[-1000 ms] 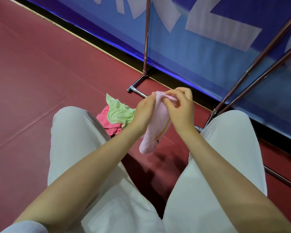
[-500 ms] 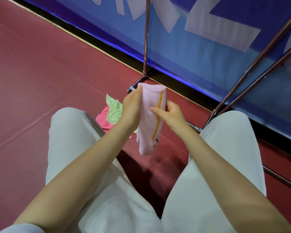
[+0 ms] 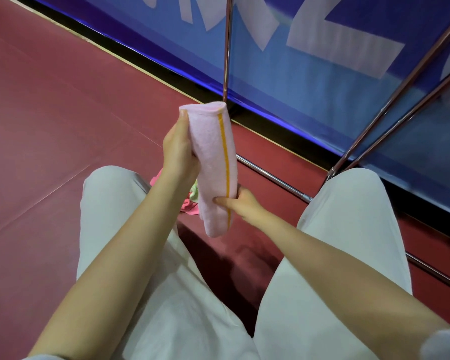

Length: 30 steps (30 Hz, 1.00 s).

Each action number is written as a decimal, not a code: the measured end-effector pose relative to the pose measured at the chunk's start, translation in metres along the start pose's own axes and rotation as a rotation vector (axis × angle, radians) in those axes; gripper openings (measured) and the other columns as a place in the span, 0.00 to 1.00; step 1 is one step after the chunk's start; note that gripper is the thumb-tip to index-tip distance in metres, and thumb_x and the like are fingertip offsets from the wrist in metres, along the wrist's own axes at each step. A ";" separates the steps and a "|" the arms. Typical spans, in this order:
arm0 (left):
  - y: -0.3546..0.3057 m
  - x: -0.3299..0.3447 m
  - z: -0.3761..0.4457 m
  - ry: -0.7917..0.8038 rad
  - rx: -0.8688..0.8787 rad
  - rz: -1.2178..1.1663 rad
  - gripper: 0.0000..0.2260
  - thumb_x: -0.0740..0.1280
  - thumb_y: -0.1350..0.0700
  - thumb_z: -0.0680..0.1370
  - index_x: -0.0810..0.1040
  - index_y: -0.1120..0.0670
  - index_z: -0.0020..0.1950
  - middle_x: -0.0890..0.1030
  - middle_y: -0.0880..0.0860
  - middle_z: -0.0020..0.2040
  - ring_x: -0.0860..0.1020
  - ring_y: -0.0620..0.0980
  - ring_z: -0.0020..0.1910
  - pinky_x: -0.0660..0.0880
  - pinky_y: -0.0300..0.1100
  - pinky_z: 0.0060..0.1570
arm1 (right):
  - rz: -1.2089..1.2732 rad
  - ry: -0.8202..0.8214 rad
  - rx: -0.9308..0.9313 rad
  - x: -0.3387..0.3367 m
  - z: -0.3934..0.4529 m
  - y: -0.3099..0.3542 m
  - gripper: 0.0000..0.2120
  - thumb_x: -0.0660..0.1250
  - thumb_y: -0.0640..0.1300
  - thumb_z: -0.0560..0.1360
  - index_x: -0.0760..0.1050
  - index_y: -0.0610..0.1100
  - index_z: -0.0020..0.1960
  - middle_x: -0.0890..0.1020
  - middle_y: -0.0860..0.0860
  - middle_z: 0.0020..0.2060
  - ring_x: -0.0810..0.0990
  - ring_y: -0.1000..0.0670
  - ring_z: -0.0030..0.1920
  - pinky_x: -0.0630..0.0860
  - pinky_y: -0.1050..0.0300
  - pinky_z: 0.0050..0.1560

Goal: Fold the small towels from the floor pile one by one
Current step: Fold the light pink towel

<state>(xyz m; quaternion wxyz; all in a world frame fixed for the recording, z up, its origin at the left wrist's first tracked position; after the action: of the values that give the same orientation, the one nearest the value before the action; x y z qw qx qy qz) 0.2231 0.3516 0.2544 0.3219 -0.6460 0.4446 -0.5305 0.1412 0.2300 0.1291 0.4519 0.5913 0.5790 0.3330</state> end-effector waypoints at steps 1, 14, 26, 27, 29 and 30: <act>-0.004 -0.002 0.002 0.002 0.010 -0.023 0.13 0.61 0.48 0.82 0.80 0.56 0.53 0.83 0.53 0.48 0.81 0.49 0.48 0.79 0.43 0.49 | -0.002 0.009 0.008 0.003 -0.001 -0.002 0.12 0.73 0.37 0.71 0.73 0.47 0.49 0.81 0.52 0.41 0.81 0.52 0.44 0.78 0.63 0.43; -0.016 -0.022 0.020 0.033 -0.026 -0.189 0.21 0.60 0.47 0.82 0.76 0.62 0.65 0.80 0.61 0.60 0.79 0.56 0.60 0.75 0.52 0.63 | -0.296 0.066 -0.006 0.024 -0.011 -0.028 0.17 0.76 0.46 0.69 0.70 0.50 0.52 0.79 0.55 0.41 0.79 0.54 0.43 0.72 0.69 0.36; -0.098 0.098 0.023 0.300 0.037 0.149 0.24 0.66 0.42 0.76 0.78 0.58 0.64 0.81 0.57 0.60 0.79 0.55 0.61 0.75 0.52 0.63 | 0.098 -0.116 -0.214 -0.051 0.012 0.138 0.12 0.67 0.41 0.76 0.73 0.38 0.58 0.81 0.47 0.48 0.79 0.54 0.48 0.74 0.63 0.50; -0.113 0.110 0.027 0.305 0.056 0.156 0.26 0.66 0.42 0.73 0.79 0.58 0.64 0.82 0.57 0.59 0.79 0.55 0.60 0.75 0.52 0.63 | 0.093 -0.125 -0.231 -0.059 0.014 0.155 0.09 0.66 0.39 0.76 0.74 0.38 0.56 0.81 0.47 0.45 0.80 0.56 0.44 0.74 0.63 0.48; -0.146 0.132 0.033 0.275 0.102 0.191 0.26 0.66 0.43 0.71 0.79 0.58 0.62 0.82 0.57 0.57 0.80 0.55 0.58 0.76 0.50 0.60 | 0.041 -0.151 -0.272 -0.078 0.018 0.192 0.03 0.64 0.37 0.77 0.75 0.42 0.47 0.79 0.51 0.38 0.79 0.63 0.34 0.73 0.66 0.42; -0.162 0.141 0.036 0.250 0.131 0.220 0.23 0.66 0.45 0.72 0.79 0.57 0.61 0.82 0.57 0.57 0.80 0.56 0.57 0.76 0.50 0.60 | 0.003 -0.172 -0.296 -0.086 0.018 0.211 0.04 0.66 0.38 0.77 0.74 0.44 0.43 0.79 0.51 0.36 0.78 0.62 0.33 0.73 0.65 0.41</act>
<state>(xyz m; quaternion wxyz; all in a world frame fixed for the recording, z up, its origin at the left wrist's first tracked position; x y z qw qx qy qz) 0.3020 0.2847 0.4466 0.3614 -0.5001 0.5138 -0.5961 0.2295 0.1591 0.3277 0.5814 0.5455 0.4820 0.3635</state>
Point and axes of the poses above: each hand's wrist, its own z-axis towards the middle knuckle, its own x-axis out of the palm, y = z × x, the point moved 10 cm from there along z, towards the middle knuckle
